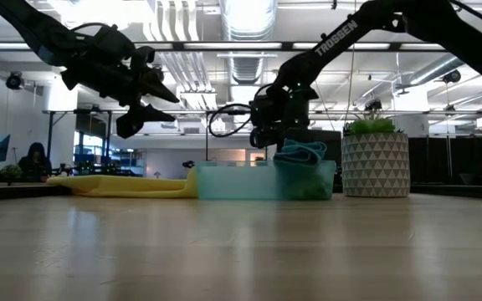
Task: Fold microfiber towels
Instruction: Put the blue microfiber cloth into the blue bin
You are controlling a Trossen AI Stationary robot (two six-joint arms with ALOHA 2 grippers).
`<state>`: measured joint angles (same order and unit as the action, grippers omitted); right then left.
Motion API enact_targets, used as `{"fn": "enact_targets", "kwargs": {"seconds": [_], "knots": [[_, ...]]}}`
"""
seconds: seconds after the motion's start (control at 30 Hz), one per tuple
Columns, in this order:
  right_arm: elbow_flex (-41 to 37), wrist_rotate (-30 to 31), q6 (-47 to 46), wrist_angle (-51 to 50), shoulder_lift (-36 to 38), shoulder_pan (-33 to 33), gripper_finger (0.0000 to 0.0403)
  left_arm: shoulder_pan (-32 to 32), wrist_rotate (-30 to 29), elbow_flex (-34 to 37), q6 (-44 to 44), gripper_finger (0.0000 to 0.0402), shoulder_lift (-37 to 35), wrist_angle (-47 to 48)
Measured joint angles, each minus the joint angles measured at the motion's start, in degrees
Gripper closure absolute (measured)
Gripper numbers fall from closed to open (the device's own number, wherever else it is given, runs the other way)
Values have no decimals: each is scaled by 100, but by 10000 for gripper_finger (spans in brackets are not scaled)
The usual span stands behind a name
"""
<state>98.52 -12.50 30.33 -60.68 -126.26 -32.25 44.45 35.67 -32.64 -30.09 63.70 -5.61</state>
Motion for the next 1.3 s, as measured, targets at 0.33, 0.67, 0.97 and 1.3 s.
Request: {"fn": "enact_targets", "kwargs": {"seconds": [0.33,0.67,0.97,1.3], "knots": [[114,74,-148,-65,309,0,344,2,-17,7,-108,217,0,-19],[123,59,-314,-316,644,0,357,2,-44,10,-107,217,0,-74],[101,-254,-356,-463,689,4,353,2,-93,11,-107,217,2,-147],[-51,-295,-338,-306,621,11,341,2,-154,13,-105,217,2,-199]]}}
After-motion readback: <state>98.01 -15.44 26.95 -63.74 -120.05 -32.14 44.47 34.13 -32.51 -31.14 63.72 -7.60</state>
